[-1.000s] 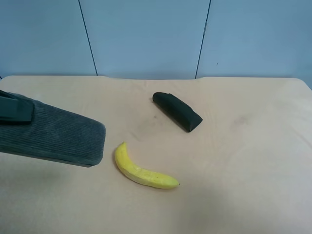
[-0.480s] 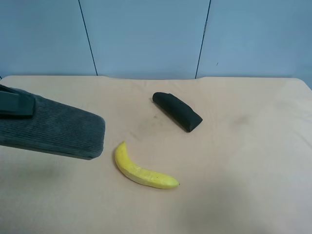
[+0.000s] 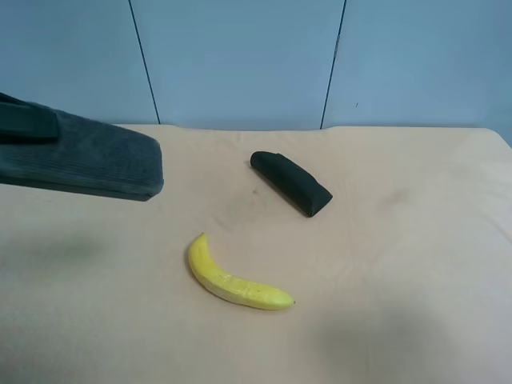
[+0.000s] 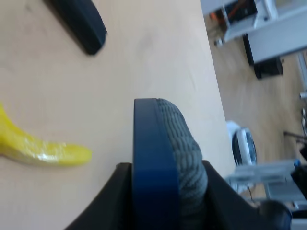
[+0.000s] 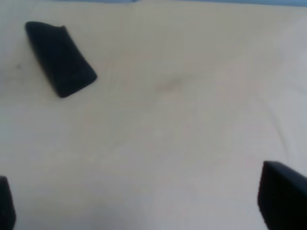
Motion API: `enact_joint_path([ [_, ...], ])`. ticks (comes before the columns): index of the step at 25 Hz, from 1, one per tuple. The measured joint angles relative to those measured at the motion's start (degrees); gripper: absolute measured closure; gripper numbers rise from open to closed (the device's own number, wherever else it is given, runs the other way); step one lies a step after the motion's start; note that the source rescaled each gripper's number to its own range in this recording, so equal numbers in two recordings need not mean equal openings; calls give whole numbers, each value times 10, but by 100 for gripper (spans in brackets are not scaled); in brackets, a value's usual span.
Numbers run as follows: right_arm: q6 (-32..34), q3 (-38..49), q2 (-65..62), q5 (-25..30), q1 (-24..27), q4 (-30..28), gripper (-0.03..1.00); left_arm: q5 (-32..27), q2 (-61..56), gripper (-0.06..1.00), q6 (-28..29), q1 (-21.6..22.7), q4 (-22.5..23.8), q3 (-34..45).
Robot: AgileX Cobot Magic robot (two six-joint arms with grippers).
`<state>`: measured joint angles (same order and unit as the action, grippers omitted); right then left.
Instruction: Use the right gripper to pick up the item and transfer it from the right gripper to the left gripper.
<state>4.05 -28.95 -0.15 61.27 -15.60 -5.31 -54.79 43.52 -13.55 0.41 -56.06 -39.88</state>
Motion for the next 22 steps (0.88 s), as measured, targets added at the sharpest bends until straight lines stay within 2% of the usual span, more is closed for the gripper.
enact_joint_path([
  [6,0,0,0,0,1,0,-3,52,65,94,-24,0,1,-21],
  [12,0,0,0,0,1,0,-3,102,214,94,-81,0,1,-86],
  [17,0,0,0,0,1,0,-3,154,347,94,-99,1,26,-135],
  [22,0,0,0,0,1,0,-3,192,442,94,-103,34,34,-147],
])
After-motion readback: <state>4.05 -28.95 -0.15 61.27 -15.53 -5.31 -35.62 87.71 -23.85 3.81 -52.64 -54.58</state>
